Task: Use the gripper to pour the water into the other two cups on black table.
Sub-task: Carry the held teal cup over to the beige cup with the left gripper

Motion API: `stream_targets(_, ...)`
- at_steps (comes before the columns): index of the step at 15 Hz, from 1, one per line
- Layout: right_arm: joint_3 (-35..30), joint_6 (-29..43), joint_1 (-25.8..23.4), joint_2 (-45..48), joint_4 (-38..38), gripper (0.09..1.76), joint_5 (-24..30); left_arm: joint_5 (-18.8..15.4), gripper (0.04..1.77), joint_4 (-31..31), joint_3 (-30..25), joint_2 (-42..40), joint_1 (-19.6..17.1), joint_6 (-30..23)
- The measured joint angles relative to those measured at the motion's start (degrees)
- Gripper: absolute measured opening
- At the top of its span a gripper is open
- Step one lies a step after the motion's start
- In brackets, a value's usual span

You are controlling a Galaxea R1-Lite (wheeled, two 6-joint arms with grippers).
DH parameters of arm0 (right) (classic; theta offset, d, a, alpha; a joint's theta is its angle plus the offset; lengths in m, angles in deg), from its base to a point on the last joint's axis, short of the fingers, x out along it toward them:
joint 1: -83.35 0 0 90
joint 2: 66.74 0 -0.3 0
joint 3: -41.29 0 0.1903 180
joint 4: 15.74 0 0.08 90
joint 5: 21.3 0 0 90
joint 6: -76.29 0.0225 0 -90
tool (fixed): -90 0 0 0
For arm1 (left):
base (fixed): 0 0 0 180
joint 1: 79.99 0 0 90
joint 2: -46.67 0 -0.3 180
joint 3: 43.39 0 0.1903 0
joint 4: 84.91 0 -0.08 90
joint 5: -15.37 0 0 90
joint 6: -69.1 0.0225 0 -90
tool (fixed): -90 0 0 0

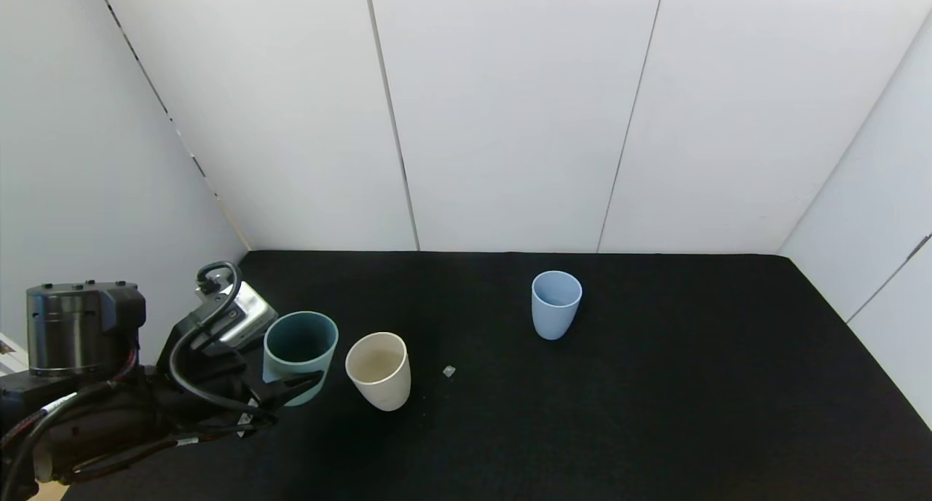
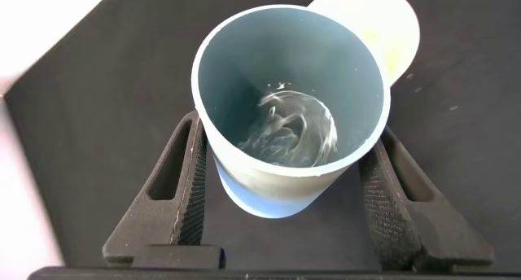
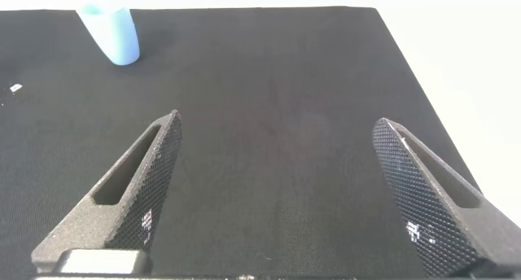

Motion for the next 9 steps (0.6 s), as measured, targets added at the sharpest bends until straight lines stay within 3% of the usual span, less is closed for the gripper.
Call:
stream_targets(6, 0.00, 0.02, 0.00, 0.00, 0.00, 1.71, -0.01, 0.48, 1.12, -10.36, 7.13, 0.67, 0.17, 3.10)
stream_targets(9, 0.00, 0.02, 0.00, 0.00, 0.00, 1.71, 0.00, 3.74, 1.12, -14.12, 10.06, 1.00, 2.04, 5.16)
